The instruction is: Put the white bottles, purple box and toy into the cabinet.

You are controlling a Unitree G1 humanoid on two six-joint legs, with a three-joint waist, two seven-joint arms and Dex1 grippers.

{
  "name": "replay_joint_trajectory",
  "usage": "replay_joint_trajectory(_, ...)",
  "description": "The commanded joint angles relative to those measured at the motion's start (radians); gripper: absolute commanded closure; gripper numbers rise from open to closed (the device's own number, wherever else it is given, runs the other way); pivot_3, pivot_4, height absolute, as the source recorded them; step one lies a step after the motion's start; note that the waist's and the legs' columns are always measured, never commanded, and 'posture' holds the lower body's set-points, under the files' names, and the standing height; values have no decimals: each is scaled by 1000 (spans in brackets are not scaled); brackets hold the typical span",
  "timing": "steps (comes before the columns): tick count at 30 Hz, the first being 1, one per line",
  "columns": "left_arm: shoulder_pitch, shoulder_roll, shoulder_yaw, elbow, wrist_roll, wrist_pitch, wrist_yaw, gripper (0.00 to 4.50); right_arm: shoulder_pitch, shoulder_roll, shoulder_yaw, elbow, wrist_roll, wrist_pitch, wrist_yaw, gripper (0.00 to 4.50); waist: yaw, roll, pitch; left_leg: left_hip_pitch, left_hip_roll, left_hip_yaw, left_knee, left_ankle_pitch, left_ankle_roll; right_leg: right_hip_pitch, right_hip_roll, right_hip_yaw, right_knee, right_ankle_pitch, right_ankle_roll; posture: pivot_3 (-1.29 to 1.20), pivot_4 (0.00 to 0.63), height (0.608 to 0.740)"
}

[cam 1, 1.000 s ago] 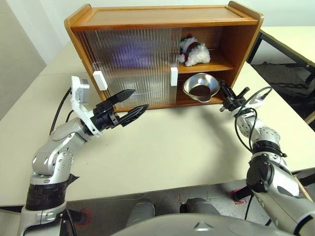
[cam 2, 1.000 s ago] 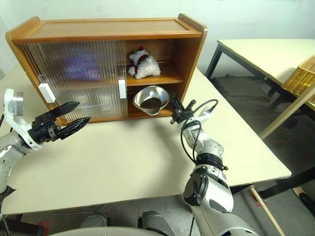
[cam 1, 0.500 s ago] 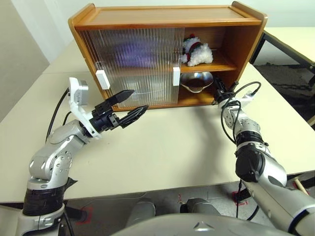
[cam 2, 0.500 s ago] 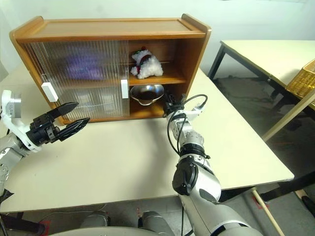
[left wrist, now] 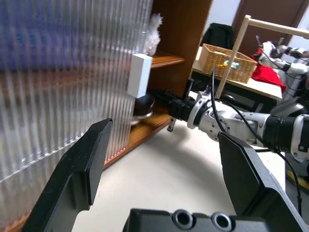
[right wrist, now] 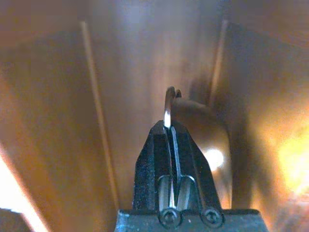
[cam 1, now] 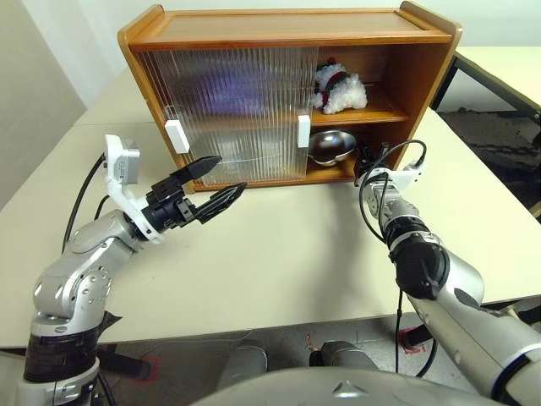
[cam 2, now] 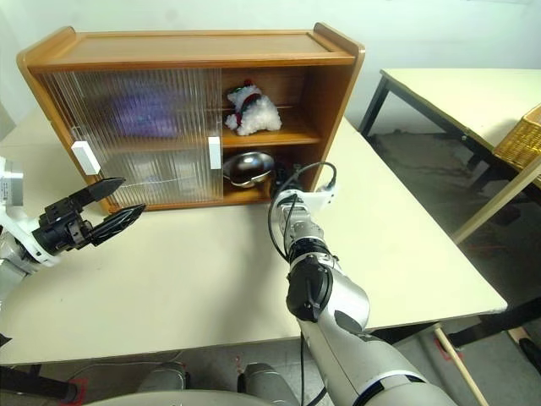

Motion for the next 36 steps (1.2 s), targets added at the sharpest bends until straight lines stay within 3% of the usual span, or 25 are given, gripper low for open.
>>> replay_joint_trajectory(1, 9, 13, 12, -19, -5, 10, 6, 0, -17, -1, -17, 24, -23, -29, 7, 4469, 4, 0, 0, 0, 0, 0, 0, 0, 0, 0, 0, 0, 0, 0, 0, 135, 0, 740)
replay_joint_trajectory(6, -1, 16, 11, -15, -5, 11, 9, 0, -8, -11, -10, 38, -74, -65, -11, 4469, 10, 0, 0, 0, 0, 0, 1, 0, 0, 0, 0, 0, 0, 0, -3, 133, 0, 740)
replay_joint_trajectory(18, -34, 0, -23, -16, -7, 24, 28, 0, 3, -34, -13, 18, -124, -60, 53, 114, 6, 0, 0, 1, 2, 2, 1, 0, 0, 0, 0, 0, 0, 1, -5, 102, 1, 740)
replay_joint_trajectory(26, -47, -15, -37, 6, 2, 15, 17, 0, 37, -47, 7, -77, -136, 10, 95, 47, 3, 0, 0, 1, 1, 3, 1, 0, 0, -1, 0, 0, 0, 2, -5, 81, 4, 740)
replay_joint_trajectory(36, -48, -23, -47, 34, 15, -6, -10, 0, 249, -51, 219, -408, -254, 201, 153, 47, -9, 0, 0, 2, 1, 4, 2, 0, 0, 0, 0, 0, 1, 4, -1, 65, 6, 740)
